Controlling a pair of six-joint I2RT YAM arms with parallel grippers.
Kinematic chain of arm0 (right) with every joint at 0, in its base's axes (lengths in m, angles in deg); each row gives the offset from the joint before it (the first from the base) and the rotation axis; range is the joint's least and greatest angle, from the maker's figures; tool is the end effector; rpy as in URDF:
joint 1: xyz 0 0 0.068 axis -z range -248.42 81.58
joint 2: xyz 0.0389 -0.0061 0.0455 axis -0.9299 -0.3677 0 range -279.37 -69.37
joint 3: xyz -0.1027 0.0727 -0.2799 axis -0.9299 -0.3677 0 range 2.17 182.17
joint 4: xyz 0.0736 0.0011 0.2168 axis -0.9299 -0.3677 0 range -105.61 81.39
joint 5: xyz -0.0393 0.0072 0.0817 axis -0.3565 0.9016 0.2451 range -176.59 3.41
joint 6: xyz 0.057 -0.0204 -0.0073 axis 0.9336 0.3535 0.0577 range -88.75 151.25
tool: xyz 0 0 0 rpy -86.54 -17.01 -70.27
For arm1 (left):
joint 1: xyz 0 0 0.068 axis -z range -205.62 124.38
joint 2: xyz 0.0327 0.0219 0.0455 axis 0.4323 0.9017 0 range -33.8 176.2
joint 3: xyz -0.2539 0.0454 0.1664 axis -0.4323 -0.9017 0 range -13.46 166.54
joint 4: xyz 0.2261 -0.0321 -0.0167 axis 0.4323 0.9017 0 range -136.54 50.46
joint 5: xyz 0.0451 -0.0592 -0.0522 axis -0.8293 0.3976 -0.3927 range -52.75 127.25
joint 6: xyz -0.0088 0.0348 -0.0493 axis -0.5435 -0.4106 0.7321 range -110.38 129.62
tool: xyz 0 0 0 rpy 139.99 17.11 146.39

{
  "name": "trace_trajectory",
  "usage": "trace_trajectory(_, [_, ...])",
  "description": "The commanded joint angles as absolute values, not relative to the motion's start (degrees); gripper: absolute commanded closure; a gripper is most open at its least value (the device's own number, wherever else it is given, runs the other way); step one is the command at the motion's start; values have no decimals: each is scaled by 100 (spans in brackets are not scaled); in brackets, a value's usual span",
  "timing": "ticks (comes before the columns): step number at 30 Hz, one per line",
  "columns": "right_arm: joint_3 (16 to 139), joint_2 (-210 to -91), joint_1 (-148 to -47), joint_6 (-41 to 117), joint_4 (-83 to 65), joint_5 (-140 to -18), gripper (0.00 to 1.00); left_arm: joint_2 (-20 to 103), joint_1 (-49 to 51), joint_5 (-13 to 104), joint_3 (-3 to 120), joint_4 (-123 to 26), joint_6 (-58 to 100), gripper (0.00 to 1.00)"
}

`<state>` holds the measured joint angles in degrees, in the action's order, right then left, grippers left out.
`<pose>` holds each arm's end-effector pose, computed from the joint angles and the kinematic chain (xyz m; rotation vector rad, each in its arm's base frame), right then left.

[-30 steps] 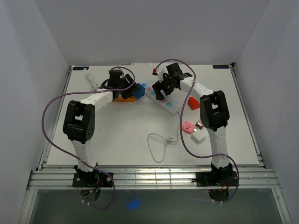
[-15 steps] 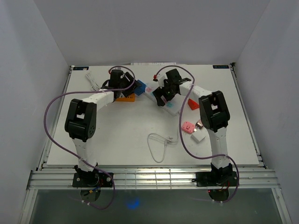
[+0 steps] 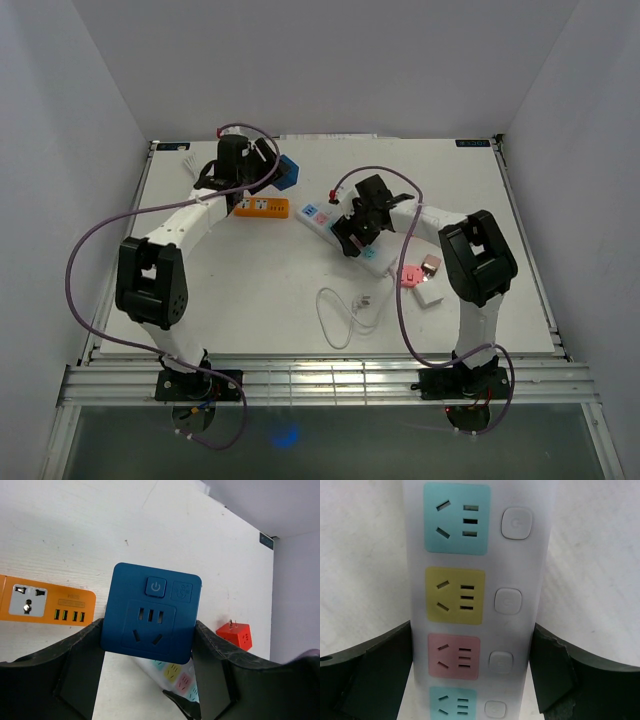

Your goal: Insert the plug

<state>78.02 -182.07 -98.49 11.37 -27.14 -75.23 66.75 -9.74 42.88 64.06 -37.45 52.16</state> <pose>0.3476 0.2117 0.2138 -1.1431 2.2682 0.3217 0.3764 -0.1117 0.3171 -0.4514 2.1646 -0.6912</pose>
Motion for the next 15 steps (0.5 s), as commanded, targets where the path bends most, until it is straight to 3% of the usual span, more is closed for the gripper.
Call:
trace_trajectory(1, [7372, -17652, -10129, 1270, -2462, -7612, 24, 5789, -883, 4393, 6222, -3600, 4689, 100])
trace_trajectory(4, [7020, -17440, -10270, 1384, -2347, -7700, 20, 5454, -743, 4419, 5801, -3564, 4548, 100])
trace_trajectory(5, [6993, -17422, -10279, 1411, -2338, -7692, 11, 5244, -699, 4436, 5704, -3564, 4496, 100])
trace_trajectory(7, [6967, -17405, -10296, 1525, -2268, -7639, 2, 5102, -628, 4542, 5519, -3546, 4303, 100])
trace_trajectory(8, [6949, -17335, -10288, 1543, -2233, -7535, 10, 4997, -611, 4690, 5484, -3468, 4232, 100])
trace_trajectory(15, [6896, -16860, -10288, 1701, -1969, -7262, 11, 4558, -593, 4647, 5238, -3072, 3950, 100])
